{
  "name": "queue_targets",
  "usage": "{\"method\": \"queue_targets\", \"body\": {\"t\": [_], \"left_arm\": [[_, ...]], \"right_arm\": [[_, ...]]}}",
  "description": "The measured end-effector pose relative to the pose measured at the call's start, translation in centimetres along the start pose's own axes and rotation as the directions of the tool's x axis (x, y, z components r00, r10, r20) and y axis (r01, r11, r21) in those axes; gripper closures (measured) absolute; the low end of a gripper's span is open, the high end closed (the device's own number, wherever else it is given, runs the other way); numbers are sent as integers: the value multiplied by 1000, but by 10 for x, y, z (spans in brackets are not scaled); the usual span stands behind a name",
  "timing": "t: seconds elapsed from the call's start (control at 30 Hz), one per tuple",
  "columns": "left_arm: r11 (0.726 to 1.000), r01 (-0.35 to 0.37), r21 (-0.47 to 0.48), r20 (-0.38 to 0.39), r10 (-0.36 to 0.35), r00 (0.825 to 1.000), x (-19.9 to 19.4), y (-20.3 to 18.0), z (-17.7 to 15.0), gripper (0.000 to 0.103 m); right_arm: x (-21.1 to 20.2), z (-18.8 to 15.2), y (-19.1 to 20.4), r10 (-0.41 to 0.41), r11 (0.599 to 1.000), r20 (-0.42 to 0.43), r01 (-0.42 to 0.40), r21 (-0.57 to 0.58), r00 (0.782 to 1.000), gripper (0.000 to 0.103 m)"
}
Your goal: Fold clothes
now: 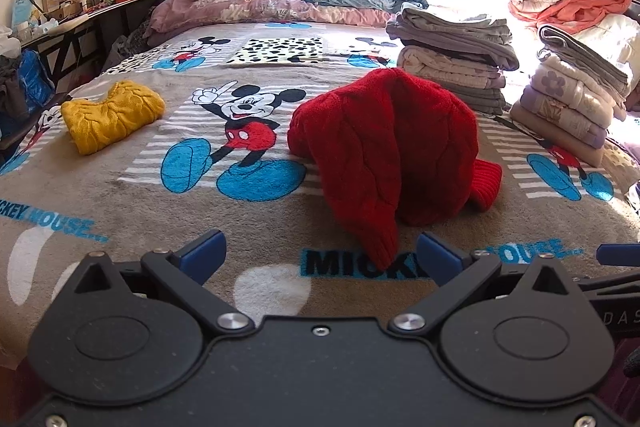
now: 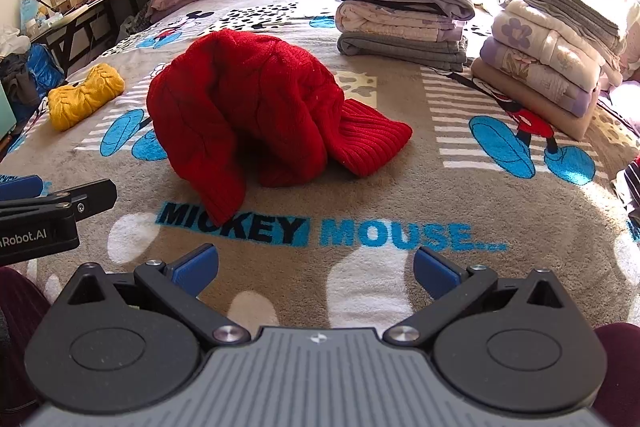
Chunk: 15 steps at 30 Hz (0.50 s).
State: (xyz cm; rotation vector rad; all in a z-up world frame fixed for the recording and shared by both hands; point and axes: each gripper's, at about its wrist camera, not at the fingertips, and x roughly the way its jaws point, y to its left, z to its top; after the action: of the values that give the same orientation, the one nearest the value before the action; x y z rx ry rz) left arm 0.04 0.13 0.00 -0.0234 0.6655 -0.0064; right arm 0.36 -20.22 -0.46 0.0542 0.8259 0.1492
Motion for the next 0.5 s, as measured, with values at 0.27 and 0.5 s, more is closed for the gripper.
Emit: {"method": "queue_targets", "body": {"t": [0.27, 0.5], "left_arm": [[1000, 10, 2, -5, -10, 1000, 1, -1, -1, 0], [1000, 11, 5, -11, -11, 1000, 4, -2, -1, 0]], "right_arm": [[-1, -2, 1, 5, 1000, 0, -5, 0, 1000, 0], [0, -1, 1, 2, 1000, -3, -2, -3, 1000, 0]]}}
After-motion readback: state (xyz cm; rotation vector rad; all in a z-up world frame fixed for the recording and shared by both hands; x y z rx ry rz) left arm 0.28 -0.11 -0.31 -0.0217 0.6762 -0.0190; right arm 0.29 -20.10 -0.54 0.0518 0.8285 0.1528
